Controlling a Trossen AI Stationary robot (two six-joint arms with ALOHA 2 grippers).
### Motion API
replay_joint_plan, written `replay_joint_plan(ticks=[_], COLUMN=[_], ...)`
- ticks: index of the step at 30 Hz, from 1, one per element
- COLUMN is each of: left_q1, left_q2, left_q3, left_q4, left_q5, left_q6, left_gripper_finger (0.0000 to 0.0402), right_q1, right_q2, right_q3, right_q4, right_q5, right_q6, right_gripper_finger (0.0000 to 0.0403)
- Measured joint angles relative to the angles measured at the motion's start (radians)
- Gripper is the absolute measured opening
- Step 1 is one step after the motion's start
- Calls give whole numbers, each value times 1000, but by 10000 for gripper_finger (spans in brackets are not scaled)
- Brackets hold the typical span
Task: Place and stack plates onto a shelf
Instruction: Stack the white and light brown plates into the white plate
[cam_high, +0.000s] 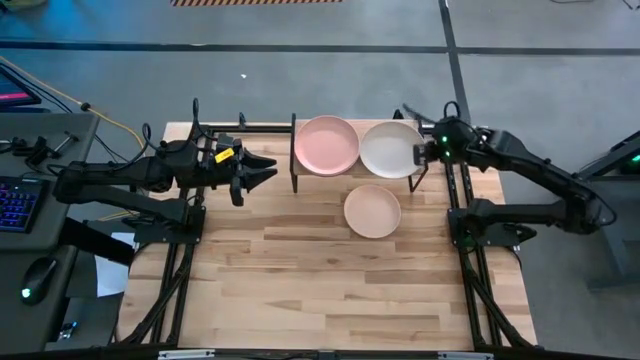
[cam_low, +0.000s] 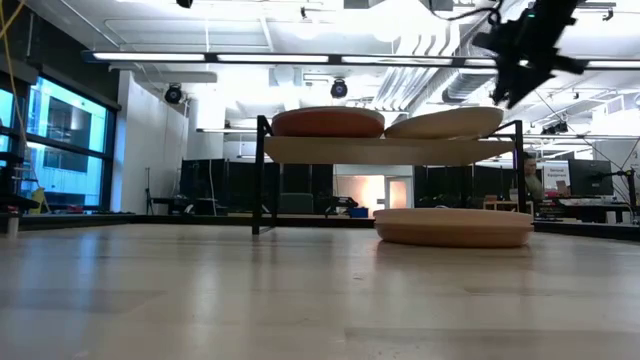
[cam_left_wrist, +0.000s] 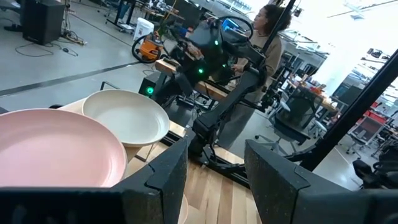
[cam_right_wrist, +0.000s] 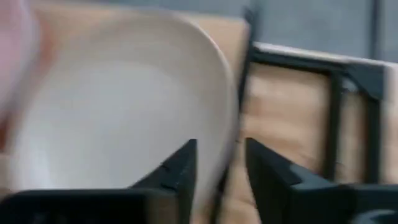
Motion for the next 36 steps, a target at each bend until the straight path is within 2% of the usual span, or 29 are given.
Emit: replay_joint_plan(ticks=[3,4,7,11,14,26,36], left_q1=[0,0,0,0,0,0,0], left_q2=[0,0,0,0,0,3,18], left_q3=[0,0,0,0,0,0,1], left_q4=[0,0,12,18,21,37,38], left_q5=[-9,-12,-16,-31,-31,-31,-38], left_q6=[0,0,1,1,1,1,7], left_gripper_finger=[149,149,149,149,149,149,149], right_q1=[41,51,53,38,34,34,11], right_q2=[-3,-3,5,35,57,60,148], right_q3=[0,0,-4,-52,-87,-87,-84], right_q4=[-101,-107,-80,-51,-13,82,140], right_q5=[107,141,176,157,150,151,168], right_q6=[52,60,78,73,74,79,73], right_gripper_finger=[26,14,19,3,6,0,0])
